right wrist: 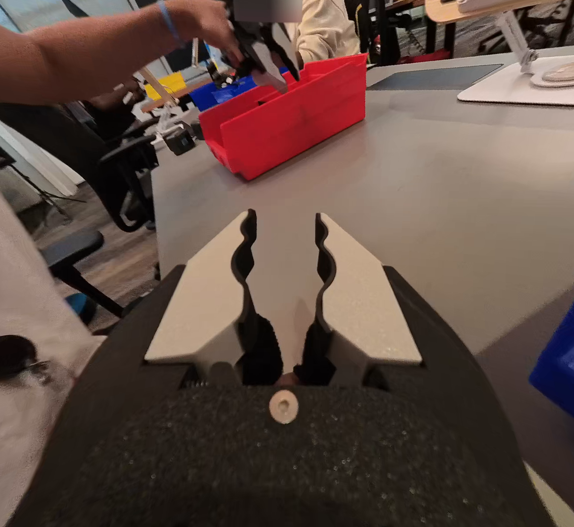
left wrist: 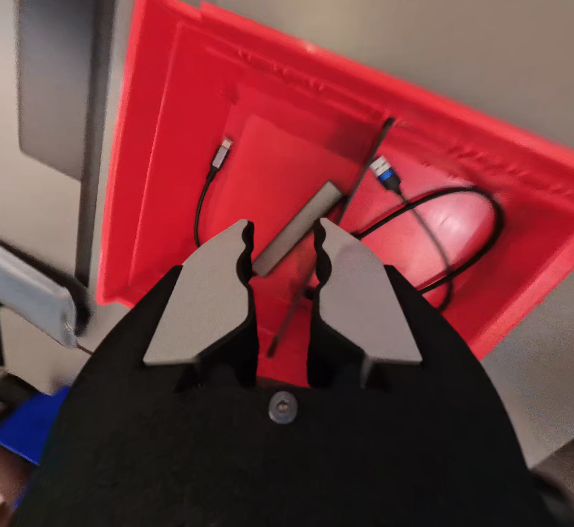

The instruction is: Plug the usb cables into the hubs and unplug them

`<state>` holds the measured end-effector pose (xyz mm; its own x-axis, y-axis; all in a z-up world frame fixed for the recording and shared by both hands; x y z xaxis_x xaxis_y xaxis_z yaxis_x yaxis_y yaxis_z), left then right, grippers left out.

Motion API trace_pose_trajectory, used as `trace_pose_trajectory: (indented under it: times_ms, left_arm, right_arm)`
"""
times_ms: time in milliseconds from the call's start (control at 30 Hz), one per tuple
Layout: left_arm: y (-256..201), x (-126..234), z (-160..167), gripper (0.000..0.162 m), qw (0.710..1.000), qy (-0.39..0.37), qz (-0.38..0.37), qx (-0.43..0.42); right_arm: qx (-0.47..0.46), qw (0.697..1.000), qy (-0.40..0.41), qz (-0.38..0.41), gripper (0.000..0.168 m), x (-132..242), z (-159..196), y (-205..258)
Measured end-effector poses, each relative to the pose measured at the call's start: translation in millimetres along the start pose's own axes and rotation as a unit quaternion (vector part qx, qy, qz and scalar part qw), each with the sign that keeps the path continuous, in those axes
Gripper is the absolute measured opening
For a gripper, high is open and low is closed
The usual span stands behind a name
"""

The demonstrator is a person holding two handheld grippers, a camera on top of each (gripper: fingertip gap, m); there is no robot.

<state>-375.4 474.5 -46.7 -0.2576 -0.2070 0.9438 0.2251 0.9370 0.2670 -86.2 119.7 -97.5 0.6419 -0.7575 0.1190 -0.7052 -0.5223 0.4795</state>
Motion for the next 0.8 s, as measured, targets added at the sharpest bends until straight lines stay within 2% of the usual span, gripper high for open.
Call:
trace_pose_trajectory:
  times_ms: [200, 333, 467, 533, 800]
  left_arm:
    - [22.5, -46.5, 29.6, 0.028, 0.976, 0.104, 0.142, -0.125]
    - [18.8, -60.0, 35.5, 0.027, 0.959, 0.106, 0.208, -0.158]
    - [14.2, -75.6, 35.9, 0.029, 0.951, 0.099, 0.23, -0.179]
    - [8.6, -82.0, 35.9, 0.036, 0.945, 0.108, 0.249, -0.18]
    - [10.4, -84.5, 31.1, 0.031, 0.935, 0.132, 0.261, -0.202]
  right_arm:
    - [-0.058, 0.996, -0.001, -0.074, 0.039, 1.8, -1.4, -0.5]
    - [-0.076, 0.992, -0.001, -0.104, 0.04, 0.1, -3.5, -0.7]
    - [-0.086, 0.987, 0.009, -0.134, 0.04, -3.4, -2.3, 4.3]
    - [-0.089, 0.985, 0.018, -0.144, 0.04, -5.3, 0.2, 6.4]
    - [-0.108, 0.983, 0.008, -0.149, 0.04, -4.7, -2.5, 3.8]
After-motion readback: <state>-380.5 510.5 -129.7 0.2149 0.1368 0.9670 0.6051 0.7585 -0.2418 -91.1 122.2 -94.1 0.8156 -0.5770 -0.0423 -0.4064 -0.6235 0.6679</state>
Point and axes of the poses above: each gripper's, where its closed fingertips meet, x back along the fingers, z out of its underside, y = z × x across the jaws, the point moved 6 cm from there along x, back along the fingers, and after that the axes turned 10 degrees about -x, right-handed, at the moved point
